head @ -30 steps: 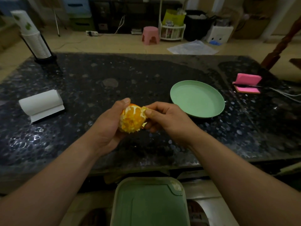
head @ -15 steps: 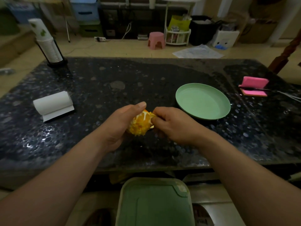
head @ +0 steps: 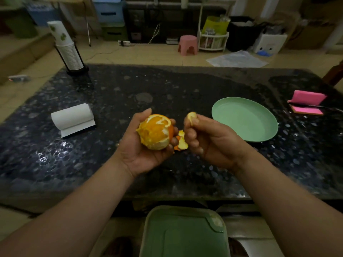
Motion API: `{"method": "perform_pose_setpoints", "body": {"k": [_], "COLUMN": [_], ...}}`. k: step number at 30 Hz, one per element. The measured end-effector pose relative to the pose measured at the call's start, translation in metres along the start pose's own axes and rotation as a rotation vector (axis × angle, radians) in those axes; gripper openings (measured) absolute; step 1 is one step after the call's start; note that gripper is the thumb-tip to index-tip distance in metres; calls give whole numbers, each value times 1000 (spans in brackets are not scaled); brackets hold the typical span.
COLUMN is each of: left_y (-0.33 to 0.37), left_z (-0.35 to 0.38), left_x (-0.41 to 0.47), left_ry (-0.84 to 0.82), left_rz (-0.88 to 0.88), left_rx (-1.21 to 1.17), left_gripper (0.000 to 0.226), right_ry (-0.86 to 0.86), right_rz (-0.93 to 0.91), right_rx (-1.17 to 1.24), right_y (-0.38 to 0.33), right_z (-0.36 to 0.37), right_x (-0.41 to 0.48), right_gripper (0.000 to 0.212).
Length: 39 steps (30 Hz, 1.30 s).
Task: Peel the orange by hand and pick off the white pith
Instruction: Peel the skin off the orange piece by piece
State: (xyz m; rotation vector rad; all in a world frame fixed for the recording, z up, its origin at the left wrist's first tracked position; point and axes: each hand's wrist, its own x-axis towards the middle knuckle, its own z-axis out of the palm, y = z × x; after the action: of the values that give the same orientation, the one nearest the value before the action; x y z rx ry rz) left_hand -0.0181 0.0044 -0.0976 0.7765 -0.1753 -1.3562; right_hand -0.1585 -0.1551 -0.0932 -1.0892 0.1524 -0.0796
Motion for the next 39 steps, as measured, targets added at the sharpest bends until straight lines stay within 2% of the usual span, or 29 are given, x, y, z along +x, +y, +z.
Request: {"method": "perform_pose_setpoints", "body": {"k": [2, 3, 5, 7, 9, 13, 15, 17, 20, 28, 34, 36, 39], "left_y": [2, 3, 2, 0, -2, -3, -4, -5, -5, -6, -9, -11, -13], "left_z": [-4, -7, -10, -12, -10, -6, -5, -7, -6, -1, 3, 4, 3], "left_x": [2, 4, 5, 5, 4, 3, 3, 4, 4, 3, 3, 3, 5], "left_ry": [20, 43, 102, 158, 179, 193, 206, 209, 185, 148, 114, 134, 144], "left_rz": [28, 40, 56, 72, 84, 117, 129, 142, 158, 164, 174, 194, 238], "left_rx": [-62, -57, -16, 25, 49, 88, 107, 123, 135, 159, 207, 258, 305], "left_gripper": [59, 59, 59, 58, 56, 48, 46, 44, 39, 40, 31, 39, 61], "right_ry": [75, 158, 357, 463, 488, 545, 547, 500, 367, 330, 354, 370, 401], "right_rz": [-9, 1, 31, 56, 80, 60, 13, -52, -85, -98, -112, -114, -132], "right_rx": [8, -124, -635, -1126, -1307, -1278, -1200, -1024, -891, -866, -966, -977, -971], "right_y": [-2, 0, 11, 27, 36, 30, 20, 9, -2, -4, 0, 0, 2], "right_z": [-4, -8, -15, -20, -22, -16, -5, 8, 24, 22, 19, 19, 20], "right_x": [6, 10, 18, 24, 27, 24, 17, 8, -6, -14, -12, -12, -12], "right_gripper": [17, 19, 21, 24, 32, 42, 29, 14, 12, 16, 16, 14, 11]}}
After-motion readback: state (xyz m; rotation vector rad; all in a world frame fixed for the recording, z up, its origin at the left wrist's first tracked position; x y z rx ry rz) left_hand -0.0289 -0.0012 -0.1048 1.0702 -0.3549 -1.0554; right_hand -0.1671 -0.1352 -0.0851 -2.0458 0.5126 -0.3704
